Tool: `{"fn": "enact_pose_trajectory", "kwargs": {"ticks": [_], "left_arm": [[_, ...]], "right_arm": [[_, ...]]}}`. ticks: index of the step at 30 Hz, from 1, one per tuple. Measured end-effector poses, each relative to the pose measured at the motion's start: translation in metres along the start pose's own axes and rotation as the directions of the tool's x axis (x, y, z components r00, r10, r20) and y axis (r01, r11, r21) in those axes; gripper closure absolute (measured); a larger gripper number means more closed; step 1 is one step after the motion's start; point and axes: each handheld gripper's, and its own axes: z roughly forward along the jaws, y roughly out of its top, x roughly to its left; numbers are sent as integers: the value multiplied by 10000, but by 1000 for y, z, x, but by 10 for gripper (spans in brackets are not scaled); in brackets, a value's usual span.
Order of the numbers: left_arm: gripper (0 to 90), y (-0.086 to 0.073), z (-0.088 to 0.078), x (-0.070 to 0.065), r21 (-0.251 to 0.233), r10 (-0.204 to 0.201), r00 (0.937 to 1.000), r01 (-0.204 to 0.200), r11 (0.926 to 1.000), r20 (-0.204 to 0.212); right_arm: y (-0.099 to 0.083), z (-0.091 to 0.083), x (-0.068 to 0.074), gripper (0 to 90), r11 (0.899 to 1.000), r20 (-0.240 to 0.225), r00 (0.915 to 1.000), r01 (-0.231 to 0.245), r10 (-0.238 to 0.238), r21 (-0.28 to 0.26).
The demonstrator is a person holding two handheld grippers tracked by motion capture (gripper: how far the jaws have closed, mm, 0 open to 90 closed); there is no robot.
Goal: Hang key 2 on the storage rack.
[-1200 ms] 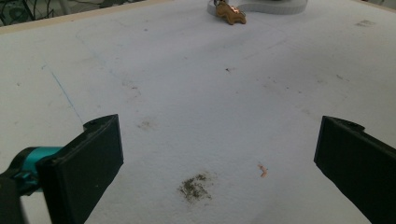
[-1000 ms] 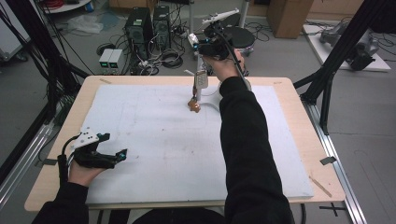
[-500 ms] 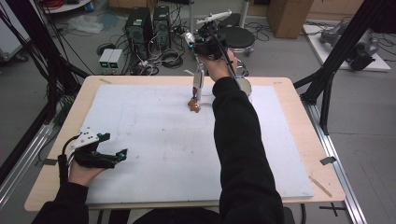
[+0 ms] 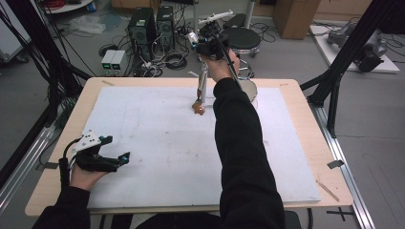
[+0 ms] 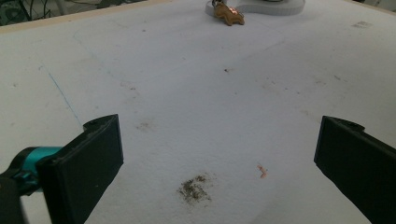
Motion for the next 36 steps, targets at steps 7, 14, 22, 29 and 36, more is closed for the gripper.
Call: {"fn": "enact_pose_trajectory", "kwargs": {"ticks": [7,14,22,29,36], "left_arm": [[17,0,0,0,-7,30,10000,-30,10000,-29],[17,0,-1,0,-33,30,10000,-30,10000,-43],[17,0,-1,-1,-33,28,10000,-28,10000,-71],[17,0,-1,-1,-3,91,9999,-91,10000,-53],[17,1,-1,-1,11,72,9999,-72,10000,-96]], "right_arm": [[-4,4,-2,738,9998,-275,9995,-171,174,136],[-11,-5,-9,551,9959,-856,9923,-907,899,-57],[-12,-22,-13,122,9922,-1051,9878,-1196,1154,-352],[-17,-41,-8,5,9959,-1030,9914,-841,802,-340],[-37,-52,-15,5,9966,-1097,9909,-808,785,-166]]}}
